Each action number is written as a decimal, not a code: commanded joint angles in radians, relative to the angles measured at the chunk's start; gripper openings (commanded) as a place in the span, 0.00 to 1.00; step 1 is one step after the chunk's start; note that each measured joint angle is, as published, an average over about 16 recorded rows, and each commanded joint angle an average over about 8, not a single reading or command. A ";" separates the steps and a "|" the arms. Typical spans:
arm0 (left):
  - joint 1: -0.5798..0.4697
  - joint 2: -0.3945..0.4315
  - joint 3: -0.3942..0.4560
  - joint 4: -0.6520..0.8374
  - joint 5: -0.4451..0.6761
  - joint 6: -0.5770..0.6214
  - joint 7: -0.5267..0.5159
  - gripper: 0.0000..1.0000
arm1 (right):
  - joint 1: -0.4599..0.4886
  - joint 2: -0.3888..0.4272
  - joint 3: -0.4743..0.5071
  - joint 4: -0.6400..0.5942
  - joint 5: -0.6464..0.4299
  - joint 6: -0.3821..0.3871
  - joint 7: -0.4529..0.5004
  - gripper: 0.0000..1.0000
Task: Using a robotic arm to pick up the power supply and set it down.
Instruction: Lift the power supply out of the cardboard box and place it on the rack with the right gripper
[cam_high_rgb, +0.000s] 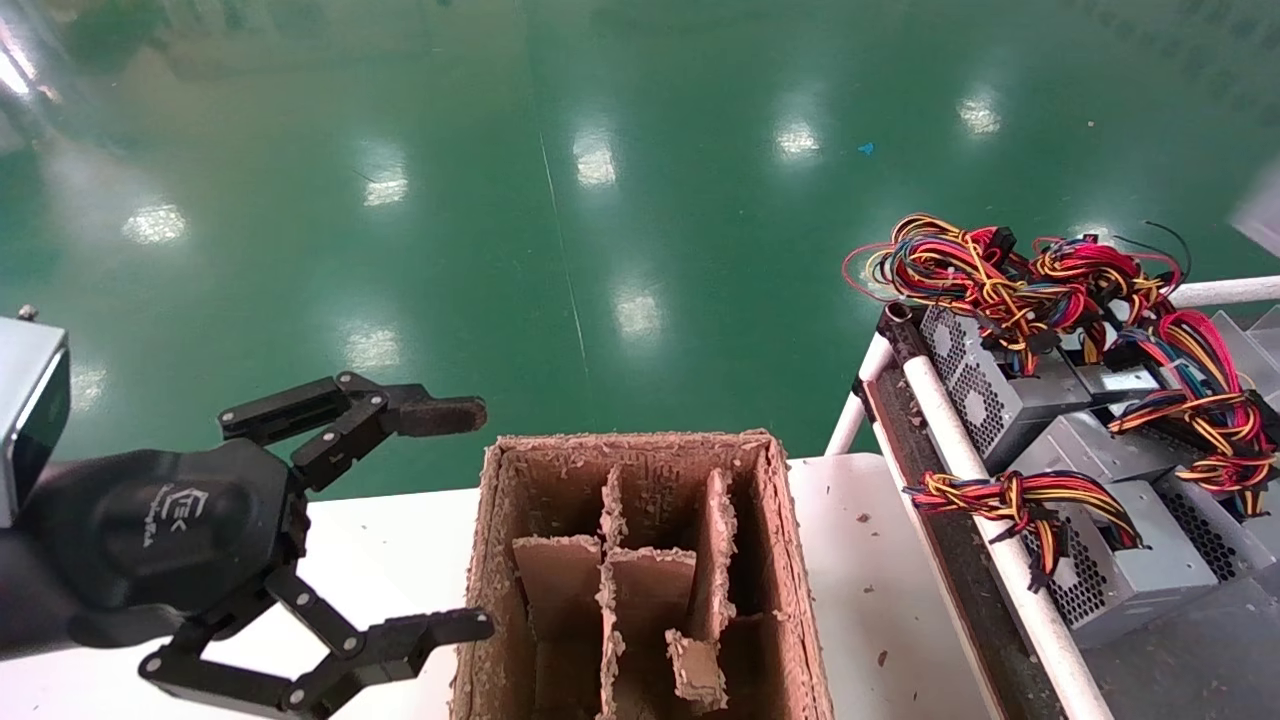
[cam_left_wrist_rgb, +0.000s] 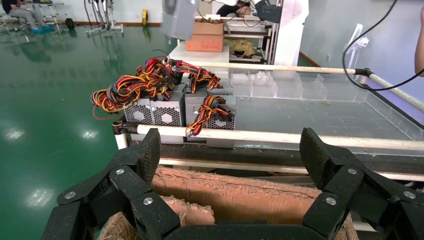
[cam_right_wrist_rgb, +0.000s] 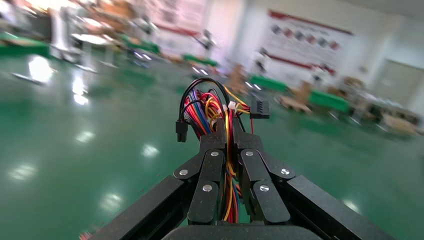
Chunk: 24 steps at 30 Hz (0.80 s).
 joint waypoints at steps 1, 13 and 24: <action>0.000 0.000 0.000 0.000 0.000 0.000 0.000 1.00 | 0.005 0.032 0.002 -0.057 -0.016 -0.012 -0.030 0.00; 0.000 0.000 0.000 0.000 0.000 0.000 0.000 1.00 | -0.114 0.143 0.004 -0.411 -0.016 -0.195 -0.212 0.00; 0.000 0.000 0.000 0.000 0.000 0.000 0.000 1.00 | -0.232 0.113 -0.014 -0.582 -0.012 -0.324 -0.324 0.00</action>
